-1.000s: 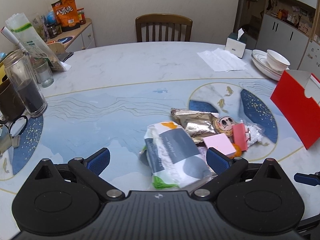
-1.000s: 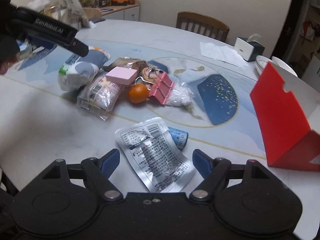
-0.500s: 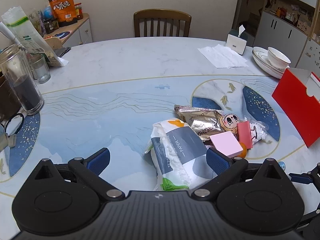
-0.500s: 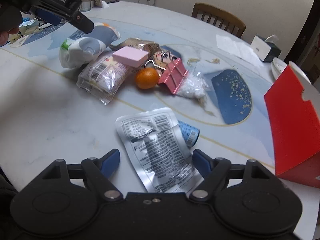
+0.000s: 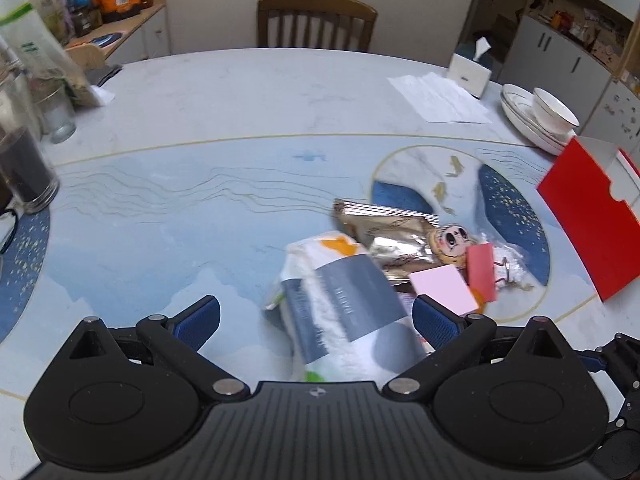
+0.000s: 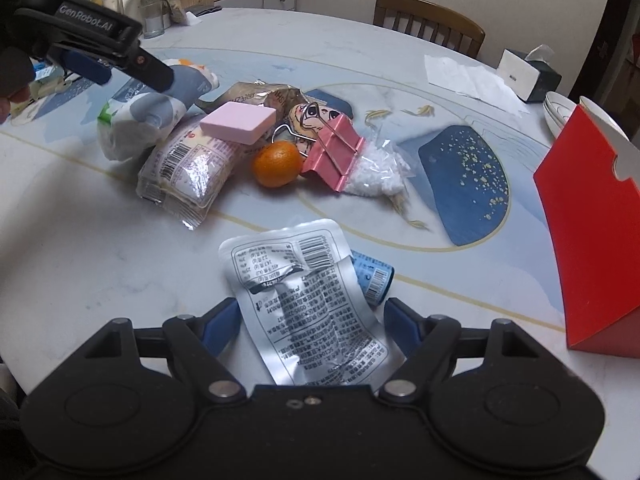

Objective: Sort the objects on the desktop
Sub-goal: 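Move both tools toward the item pile on the table, then grasp the tissue pack with the left tool while the right tool grasps the silver blister pack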

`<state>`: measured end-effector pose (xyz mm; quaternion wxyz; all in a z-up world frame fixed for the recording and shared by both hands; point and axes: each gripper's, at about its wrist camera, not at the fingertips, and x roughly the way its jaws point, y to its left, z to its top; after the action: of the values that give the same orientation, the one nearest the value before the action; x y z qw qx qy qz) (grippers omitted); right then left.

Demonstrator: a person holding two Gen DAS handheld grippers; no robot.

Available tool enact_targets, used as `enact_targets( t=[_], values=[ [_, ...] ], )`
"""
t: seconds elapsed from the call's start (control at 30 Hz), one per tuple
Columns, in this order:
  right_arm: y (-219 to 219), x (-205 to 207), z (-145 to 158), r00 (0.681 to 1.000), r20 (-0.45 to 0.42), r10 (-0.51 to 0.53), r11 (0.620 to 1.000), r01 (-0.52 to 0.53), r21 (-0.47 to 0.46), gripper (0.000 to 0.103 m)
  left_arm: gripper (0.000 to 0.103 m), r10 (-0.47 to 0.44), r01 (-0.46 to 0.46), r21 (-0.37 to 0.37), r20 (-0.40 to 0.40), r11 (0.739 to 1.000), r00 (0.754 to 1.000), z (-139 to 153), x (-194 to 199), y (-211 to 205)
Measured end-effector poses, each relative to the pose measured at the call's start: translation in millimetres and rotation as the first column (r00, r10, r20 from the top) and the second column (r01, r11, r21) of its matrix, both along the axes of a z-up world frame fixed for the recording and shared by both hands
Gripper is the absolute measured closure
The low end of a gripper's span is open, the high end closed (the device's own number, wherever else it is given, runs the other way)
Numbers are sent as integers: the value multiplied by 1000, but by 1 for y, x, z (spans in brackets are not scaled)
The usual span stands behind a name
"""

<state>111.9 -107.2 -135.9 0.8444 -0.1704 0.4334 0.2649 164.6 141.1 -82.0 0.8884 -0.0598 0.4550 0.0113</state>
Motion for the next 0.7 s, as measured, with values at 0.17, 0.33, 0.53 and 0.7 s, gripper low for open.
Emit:
enact_targets(
  t=[0.17, 0.33, 0.53, 0.7],
  values=[
    [1, -3, 0, 1000, -10, -21, 1000, 21, 5, 26, 0, 21, -21, -20, -7, 1000, 1000, -3, 15, -1],
    [2, -3, 2, 999, -11, -47, 999, 47, 8, 28, 0, 13, -12, 23, -59, 1000, 998, -15, 25, -2],
    [2, -4, 5, 996, -6, -84, 996, 84, 13, 32, 3, 7, -13, -75, -78, 997, 997, -27, 19, 8],
    [3, -6, 8, 994, -6, -114, 993, 114, 10, 34, 29, -17, 8, -108, -82, 994, 997, -31, 15, 14]
  ],
)
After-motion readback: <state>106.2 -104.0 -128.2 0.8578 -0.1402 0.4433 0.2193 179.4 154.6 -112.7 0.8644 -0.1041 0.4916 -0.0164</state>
